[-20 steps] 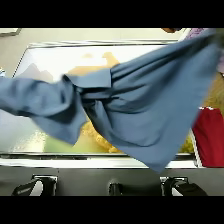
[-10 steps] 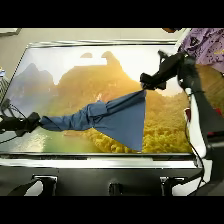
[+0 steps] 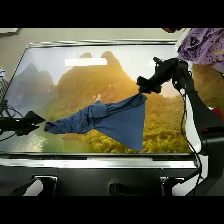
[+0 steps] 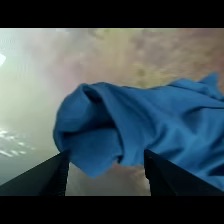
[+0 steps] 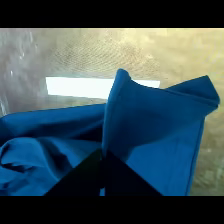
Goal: Fold the clothes and pants, and hang the long-sleeved shirts on hangers.
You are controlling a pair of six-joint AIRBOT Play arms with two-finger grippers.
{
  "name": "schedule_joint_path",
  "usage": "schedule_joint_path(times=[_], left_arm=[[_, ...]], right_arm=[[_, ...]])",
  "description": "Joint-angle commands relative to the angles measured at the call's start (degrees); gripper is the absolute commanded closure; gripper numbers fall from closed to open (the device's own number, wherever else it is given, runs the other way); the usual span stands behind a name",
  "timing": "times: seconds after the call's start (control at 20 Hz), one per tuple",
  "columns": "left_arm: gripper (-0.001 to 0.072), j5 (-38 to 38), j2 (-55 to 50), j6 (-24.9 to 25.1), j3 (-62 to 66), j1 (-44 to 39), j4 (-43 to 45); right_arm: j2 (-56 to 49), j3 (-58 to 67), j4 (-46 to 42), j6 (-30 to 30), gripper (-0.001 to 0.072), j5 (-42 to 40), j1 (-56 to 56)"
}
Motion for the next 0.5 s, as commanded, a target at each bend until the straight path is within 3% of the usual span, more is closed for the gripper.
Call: schedule_joint_path(times=[0.0,0.15,0.25,0.45], left_arm=[[0.017,-3.9,7.9,0.9,-3.5,3.6,-6.7],[0.017,-2.9,11.6,2.2,-15.9,-0.1,-19.7],[0.017,1.9,11.4,3.9,-22.7,-5.6,-26.3],[0.017,15.6,8.7,3.8,-26.9,-19.2,-28.6]], right_arm=[[1.7,0.0,-0.4,-0.2,0.0687,-0.4,0.0],[2.0,0.0,-0.4,-0.2,0.0687,-1.1,0.0],[2.0,0.0,-0.3,-0.2,0.0687,-1.2,0.0],[2.0,0.0,-0.3,0.1,0.0687,-1.6,0.0]])
